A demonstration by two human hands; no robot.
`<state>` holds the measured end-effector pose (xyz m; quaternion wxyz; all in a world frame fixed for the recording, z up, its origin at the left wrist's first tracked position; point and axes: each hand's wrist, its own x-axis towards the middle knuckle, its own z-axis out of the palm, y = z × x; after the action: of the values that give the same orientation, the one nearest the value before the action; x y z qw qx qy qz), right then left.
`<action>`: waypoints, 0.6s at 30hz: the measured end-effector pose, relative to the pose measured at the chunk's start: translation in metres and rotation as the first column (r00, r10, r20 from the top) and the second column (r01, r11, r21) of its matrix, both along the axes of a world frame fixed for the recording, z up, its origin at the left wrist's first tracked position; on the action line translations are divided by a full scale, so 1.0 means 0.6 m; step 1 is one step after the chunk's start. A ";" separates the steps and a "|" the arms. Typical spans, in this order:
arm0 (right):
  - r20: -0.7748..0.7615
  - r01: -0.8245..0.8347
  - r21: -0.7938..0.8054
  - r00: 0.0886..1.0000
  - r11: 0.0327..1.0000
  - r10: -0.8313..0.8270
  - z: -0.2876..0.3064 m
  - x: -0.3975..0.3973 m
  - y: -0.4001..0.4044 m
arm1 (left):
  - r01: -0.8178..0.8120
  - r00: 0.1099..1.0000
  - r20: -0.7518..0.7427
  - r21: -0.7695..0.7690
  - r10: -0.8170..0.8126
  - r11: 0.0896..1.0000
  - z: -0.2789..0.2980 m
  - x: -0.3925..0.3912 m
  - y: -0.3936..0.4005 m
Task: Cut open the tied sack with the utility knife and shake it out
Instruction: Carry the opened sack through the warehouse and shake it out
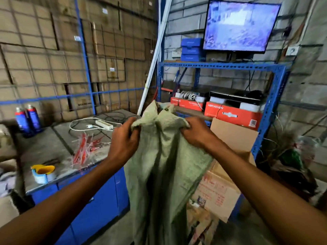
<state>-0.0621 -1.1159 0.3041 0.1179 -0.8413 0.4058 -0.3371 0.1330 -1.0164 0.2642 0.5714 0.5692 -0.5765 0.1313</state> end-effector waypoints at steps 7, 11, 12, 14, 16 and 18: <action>0.144 -0.057 -0.011 0.988 0.998 0.058 0.079 -0.037 0.004 | 0.409 0.821 -0.465 0.076 -0.331 0.909 0.071 0.001 0.013; 0.397 -0.387 0.234 0.875 0.892 0.276 0.093 0.036 0.078 | 0.506 0.852 -0.272 0.205 -0.447 0.838 0.019 -0.076 -0.016; 0.428 -0.437 0.236 0.849 0.868 0.311 0.094 0.039 0.086 | 0.433 0.881 -0.258 0.105 -0.396 0.895 0.025 -0.070 -0.026; 0.454 -0.423 0.176 0.836 0.889 0.308 0.080 0.023 0.081 | 0.335 0.894 -0.311 -0.016 -0.323 0.942 0.056 -0.042 -0.033; 0.418 -0.288 0.149 0.885 0.946 0.204 0.046 0.002 0.067 | 0.381 0.847 -0.377 -0.063 -0.376 0.922 0.100 -0.013 -0.028; 0.411 -0.301 0.229 0.892 0.926 0.189 0.010 0.011 0.068 | 0.524 0.768 -0.390 -0.072 -0.508 0.849 0.137 -0.014 -0.021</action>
<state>-0.0554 -1.0753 0.3101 0.3571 -0.7783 0.3091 -0.4138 0.1243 -1.0287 0.3465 0.6776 0.4151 -0.5857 -0.1597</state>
